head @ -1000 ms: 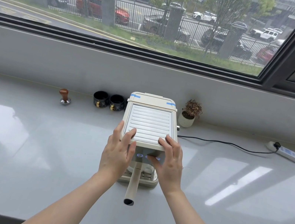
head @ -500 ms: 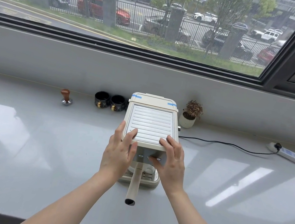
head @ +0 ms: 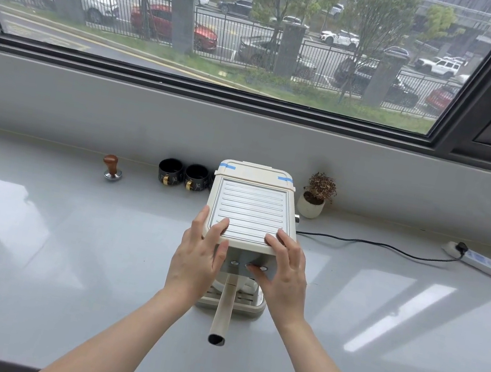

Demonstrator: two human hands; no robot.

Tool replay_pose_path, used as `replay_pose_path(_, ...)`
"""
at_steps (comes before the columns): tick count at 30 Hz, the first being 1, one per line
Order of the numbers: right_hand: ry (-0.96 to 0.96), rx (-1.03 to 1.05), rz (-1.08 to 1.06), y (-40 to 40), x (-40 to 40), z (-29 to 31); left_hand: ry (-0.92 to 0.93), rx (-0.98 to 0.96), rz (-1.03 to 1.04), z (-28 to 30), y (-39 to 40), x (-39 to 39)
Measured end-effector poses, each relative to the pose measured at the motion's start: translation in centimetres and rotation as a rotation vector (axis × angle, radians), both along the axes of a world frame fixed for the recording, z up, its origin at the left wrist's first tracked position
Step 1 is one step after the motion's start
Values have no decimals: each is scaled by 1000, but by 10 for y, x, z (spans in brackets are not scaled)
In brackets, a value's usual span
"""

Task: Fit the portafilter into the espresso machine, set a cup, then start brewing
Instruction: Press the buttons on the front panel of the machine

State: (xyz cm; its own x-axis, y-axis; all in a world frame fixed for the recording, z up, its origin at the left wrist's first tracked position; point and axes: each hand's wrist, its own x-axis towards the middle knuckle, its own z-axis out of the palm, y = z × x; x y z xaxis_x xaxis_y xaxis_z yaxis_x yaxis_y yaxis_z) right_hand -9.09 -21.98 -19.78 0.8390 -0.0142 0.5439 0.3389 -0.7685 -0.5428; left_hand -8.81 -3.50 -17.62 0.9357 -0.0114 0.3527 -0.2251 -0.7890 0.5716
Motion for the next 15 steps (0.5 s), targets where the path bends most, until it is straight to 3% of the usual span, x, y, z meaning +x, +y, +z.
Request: replay_pose_path(15,84,-96,97,-15,-6,12,20,17,3,-1,1,1)
